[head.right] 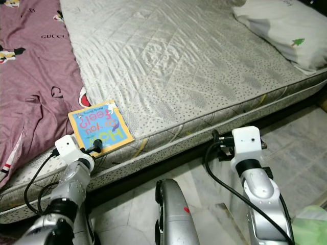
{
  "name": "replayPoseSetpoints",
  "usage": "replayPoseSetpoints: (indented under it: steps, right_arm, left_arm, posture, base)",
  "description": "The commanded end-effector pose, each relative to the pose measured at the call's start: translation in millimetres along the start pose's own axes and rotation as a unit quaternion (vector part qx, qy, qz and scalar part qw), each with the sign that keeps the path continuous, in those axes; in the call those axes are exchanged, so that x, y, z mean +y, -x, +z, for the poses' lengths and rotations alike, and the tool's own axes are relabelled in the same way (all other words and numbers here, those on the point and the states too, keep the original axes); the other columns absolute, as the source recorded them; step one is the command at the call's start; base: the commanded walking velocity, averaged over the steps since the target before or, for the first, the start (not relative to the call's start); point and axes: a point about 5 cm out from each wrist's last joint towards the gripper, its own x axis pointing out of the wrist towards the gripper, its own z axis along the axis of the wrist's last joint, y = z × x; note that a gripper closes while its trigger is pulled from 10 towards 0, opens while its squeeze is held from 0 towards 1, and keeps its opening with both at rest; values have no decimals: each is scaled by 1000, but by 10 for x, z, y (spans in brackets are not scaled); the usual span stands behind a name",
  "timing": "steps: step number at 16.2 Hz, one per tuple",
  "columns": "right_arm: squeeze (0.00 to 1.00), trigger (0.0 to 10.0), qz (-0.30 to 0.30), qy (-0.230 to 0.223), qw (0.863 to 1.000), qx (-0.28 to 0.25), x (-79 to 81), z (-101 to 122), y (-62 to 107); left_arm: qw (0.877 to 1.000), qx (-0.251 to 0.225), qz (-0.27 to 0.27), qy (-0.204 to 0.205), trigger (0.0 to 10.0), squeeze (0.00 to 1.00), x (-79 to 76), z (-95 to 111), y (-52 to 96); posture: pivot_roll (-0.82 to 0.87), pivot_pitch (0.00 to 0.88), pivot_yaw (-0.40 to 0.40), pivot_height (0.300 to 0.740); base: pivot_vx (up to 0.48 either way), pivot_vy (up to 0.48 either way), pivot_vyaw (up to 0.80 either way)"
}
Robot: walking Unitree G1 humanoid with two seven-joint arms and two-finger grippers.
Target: Clean up the room
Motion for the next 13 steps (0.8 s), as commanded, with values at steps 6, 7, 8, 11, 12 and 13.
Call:
replayPoseSetpoints:
  steps: [6, 7, 8, 11, 12, 13]
  right_arm:
    - [0, 10000, -11, 14, 1000, -5, -54, 34, -51]
    - [0, 10000, -12, 15, 1000, -5, -54, 35, -61]
    - [0, 10000, -13, 15, 1000, -6, -52, 37, -68]
    - [0, 10000, -20, 14, 1000, -9, -58, 51, -87]
    - [0, 10000, -22, 14, 1000, -10, -67, 54, -95]
    - [0, 10000, -25, 13, 1000, -11, -77, 56, -102]
  left_arm:
    - [993, 8, -106, 43, 10000, 0, -185, 20, -62]
    - [992, 11, -123, 38, 10000, 0, -224, 16, -70]
    - [990, 11, -133, 36, 10000, 0, -242, 15, -73]
    - [986, 28, -158, 51, 0, 0, -252, -54, -65]
    - [986, 32, -154, 58, 0, 0, -233, -68, -66]
    - [986, 33, -149, 65, 0, 0, -210, -68, -70]
  posture:
    - [-205, 106, -124, 545]
    - [-206, 104, -121, 545]
    - [-207, 102, -120, 545]
    - [-214, 96, -112, 545]
    - [-214, 95, -110, 545]
    - [-211, 92, -106, 545]
  base:
    - [0, 0, 0]
    - [0, 0, 0]
    - [0, 0, 0]
    - [0, 0, 0]
    - [0, 0, 0]
    - [0, 0, 0]
